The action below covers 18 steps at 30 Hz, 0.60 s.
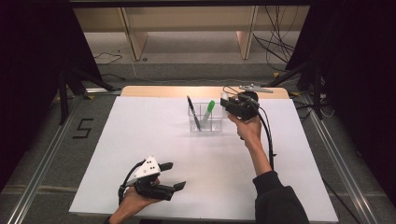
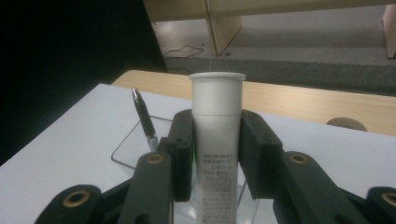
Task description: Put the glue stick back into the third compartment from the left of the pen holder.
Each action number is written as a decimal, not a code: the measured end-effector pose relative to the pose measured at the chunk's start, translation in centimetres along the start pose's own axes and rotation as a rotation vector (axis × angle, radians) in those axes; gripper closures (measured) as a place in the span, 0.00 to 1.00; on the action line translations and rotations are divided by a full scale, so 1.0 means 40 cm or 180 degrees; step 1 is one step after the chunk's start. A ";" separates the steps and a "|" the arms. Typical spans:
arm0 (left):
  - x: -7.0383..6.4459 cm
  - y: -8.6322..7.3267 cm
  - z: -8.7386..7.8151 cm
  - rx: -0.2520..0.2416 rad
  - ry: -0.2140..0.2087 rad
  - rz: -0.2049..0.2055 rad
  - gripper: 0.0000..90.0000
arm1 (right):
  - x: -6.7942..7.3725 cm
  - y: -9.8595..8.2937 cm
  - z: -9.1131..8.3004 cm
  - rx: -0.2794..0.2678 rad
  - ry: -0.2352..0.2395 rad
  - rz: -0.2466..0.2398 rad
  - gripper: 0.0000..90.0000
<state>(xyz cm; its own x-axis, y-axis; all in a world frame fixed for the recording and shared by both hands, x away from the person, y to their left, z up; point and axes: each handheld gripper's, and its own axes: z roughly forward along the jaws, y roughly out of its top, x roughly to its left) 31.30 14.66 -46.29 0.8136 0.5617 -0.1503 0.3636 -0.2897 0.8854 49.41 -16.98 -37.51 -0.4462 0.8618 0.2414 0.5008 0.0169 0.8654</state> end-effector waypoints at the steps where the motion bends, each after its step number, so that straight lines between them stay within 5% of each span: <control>1: 0.000 0.000 0.000 -0.0006 -0.0001 -0.0006 0.18 | 0.002 0.003 0.005 -0.0001 -0.0011 -0.0005 0.76; 18: -0.002 0.001 -0.001 -0.0009 -0.0009 0.0004 0.18 | -0.002 0.034 0.058 0.0024 -0.0165 0.0051 0.76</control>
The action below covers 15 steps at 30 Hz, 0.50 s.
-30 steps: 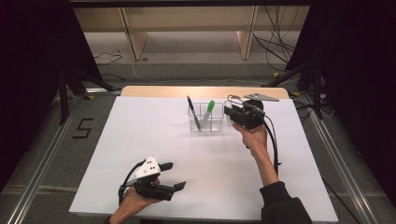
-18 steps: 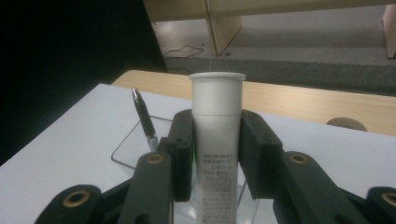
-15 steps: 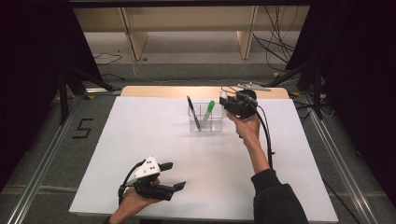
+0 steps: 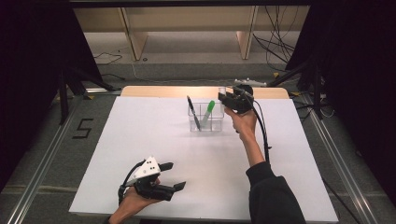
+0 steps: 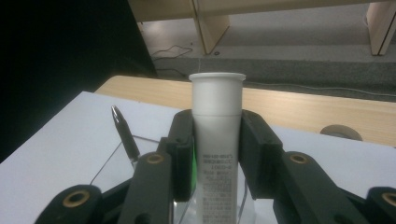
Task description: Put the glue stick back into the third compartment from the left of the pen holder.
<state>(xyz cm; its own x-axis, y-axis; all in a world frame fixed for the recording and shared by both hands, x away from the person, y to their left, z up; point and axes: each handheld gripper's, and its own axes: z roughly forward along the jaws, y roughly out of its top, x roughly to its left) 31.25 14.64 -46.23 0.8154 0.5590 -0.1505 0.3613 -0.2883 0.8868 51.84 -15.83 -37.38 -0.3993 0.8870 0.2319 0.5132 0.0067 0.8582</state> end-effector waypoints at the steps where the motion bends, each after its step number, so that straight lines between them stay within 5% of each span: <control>1: 0.000 0.000 0.000 -0.0005 0.0003 -0.0001 0.18 | 0.001 0.001 0.004 0.0004 -0.0005 0.0008 0.76; 15: 0.000 0.001 -0.001 -0.0006 -0.0001 0.0016 0.18 | 0.003 -0.007 0.053 0.0109 -0.0114 0.0043 0.76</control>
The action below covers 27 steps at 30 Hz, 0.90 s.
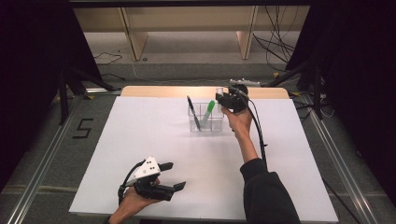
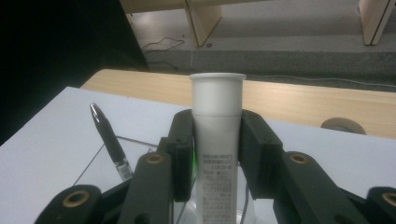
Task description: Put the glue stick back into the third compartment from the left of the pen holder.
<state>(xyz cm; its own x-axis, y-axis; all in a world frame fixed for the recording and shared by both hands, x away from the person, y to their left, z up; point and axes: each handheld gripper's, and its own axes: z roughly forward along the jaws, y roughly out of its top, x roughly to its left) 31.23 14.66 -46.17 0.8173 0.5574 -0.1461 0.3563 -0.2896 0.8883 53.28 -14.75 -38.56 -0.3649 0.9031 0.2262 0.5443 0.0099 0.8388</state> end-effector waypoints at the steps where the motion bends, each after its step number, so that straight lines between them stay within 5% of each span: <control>1: 0.000 0.000 0.001 -0.0009 0.0004 -0.0001 0.18 | -0.002 -0.001 0.002 0.0005 -0.0011 0.0002 0.76; 27: 0.000 -0.001 0.002 -0.0001 -0.0002 0.0004 0.18 | -0.001 -0.013 0.024 0.0049 -0.0071 0.0023 0.75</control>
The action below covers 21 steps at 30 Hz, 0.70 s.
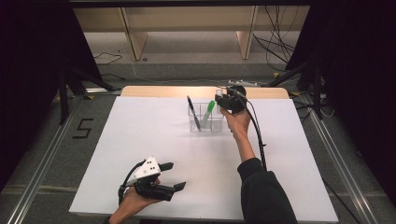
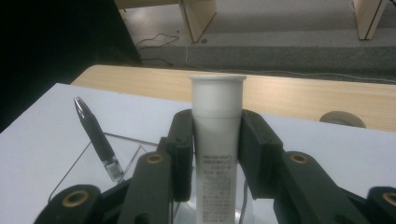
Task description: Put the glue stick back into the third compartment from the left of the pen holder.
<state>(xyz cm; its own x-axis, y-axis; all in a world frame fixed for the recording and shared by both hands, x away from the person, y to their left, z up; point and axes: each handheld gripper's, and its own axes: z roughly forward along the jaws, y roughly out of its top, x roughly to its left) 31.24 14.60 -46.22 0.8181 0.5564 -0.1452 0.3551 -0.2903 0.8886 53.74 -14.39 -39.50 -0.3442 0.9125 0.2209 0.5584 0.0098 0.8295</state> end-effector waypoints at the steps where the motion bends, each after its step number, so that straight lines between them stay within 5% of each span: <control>1: 0.000 0.000 0.000 0.0001 0.0000 0.0001 0.18 | 0.000 -0.001 0.002 0.0001 -0.0004 0.0003 0.75; 12: -0.001 0.000 0.000 0.0008 -0.0005 -0.0002 0.18 | 0.002 -0.008 0.014 0.0053 -0.0012 -0.0011 0.75; 15: -0.001 0.000 0.000 0.0009 -0.0003 0.0007 0.18 | 0.002 -0.007 0.015 0.0072 0.0010 0.0035 0.58; 21: -0.001 0.000 0.000 0.0009 0.0000 0.0005 0.18 | -0.003 0.006 -0.012 -0.0034 0.0093 0.0103 0.56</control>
<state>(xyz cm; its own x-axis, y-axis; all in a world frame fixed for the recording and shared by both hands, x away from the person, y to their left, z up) 31.22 14.58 -46.23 0.8188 0.5559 -0.1437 0.3550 -0.2934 0.8876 53.57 -14.70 -39.10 -0.3481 0.9000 0.2625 0.5614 -0.0241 0.8272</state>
